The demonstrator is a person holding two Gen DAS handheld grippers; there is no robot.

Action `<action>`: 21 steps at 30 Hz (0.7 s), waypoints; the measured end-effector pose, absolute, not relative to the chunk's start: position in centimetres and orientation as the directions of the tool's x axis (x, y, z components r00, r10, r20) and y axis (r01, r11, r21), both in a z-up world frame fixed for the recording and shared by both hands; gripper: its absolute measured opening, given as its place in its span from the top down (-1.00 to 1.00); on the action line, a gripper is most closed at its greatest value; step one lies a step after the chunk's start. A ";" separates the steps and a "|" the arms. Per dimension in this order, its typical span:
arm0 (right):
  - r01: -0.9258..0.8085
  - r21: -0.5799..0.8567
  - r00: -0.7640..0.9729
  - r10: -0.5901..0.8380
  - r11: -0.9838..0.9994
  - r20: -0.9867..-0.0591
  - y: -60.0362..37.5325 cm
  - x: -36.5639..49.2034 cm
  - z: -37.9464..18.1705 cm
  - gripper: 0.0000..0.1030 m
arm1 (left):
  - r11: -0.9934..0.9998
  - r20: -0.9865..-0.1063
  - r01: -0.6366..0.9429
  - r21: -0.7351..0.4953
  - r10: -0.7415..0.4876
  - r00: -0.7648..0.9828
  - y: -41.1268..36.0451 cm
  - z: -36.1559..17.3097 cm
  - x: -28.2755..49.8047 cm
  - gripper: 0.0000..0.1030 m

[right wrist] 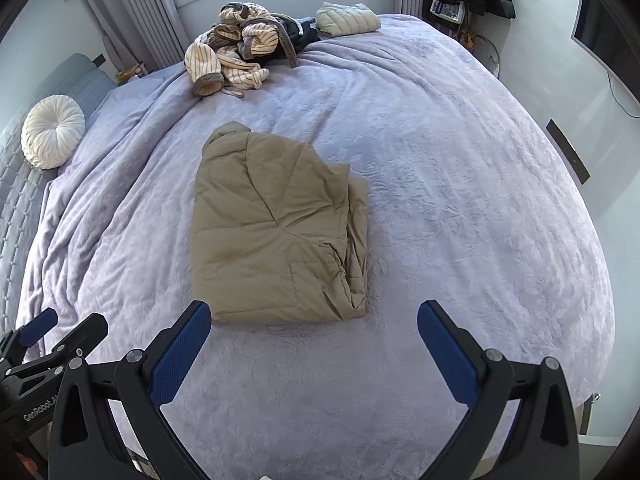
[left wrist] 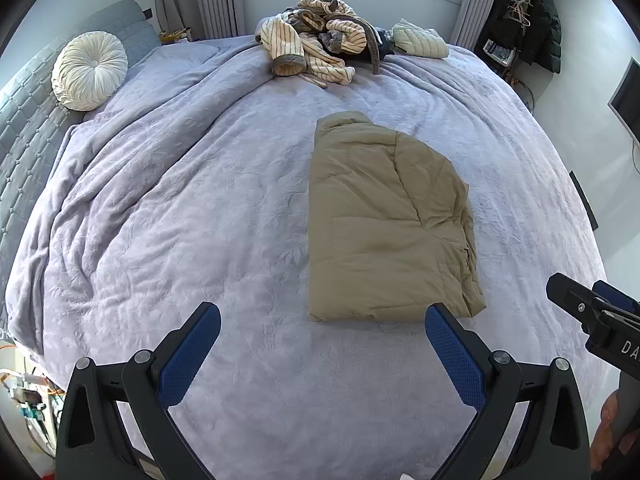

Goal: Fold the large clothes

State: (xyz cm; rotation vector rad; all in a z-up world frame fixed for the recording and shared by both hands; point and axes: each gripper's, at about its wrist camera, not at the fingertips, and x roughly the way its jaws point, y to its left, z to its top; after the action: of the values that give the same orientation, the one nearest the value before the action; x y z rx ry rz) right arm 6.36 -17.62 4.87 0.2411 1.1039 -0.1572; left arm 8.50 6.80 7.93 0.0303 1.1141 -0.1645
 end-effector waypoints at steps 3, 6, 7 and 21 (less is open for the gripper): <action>0.246 0.114 0.443 -0.007 0.962 -0.897 -17.6 6.4 4.9 -0.99 | 0.987 -0.896 0.146 -0.059 -0.117 0.428 6.9 7.9 8.5 -0.98; 0.245 0.115 0.442 -0.005 0.963 -0.897 -17.7 6.5 4.9 -0.99 | 0.987 -0.896 0.148 -0.058 -0.116 0.429 6.9 7.9 8.5 -0.98; 0.244 0.115 0.442 -0.005 0.963 -0.897 -17.7 6.5 4.9 -0.99 | 0.988 -0.896 0.146 -0.059 -0.117 0.429 6.8 7.9 8.4 -0.98; 0.246 0.115 0.441 -0.005 0.962 -0.898 -17.7 6.5 4.9 -0.99 | 0.988 -0.898 0.147 -0.054 -0.113 0.426 6.7 7.8 8.5 -0.98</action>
State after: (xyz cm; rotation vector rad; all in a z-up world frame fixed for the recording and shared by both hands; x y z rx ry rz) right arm 6.49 -17.69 4.89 0.2433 1.1064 -0.1577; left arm 8.52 6.72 7.81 0.0339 1.1190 -0.1621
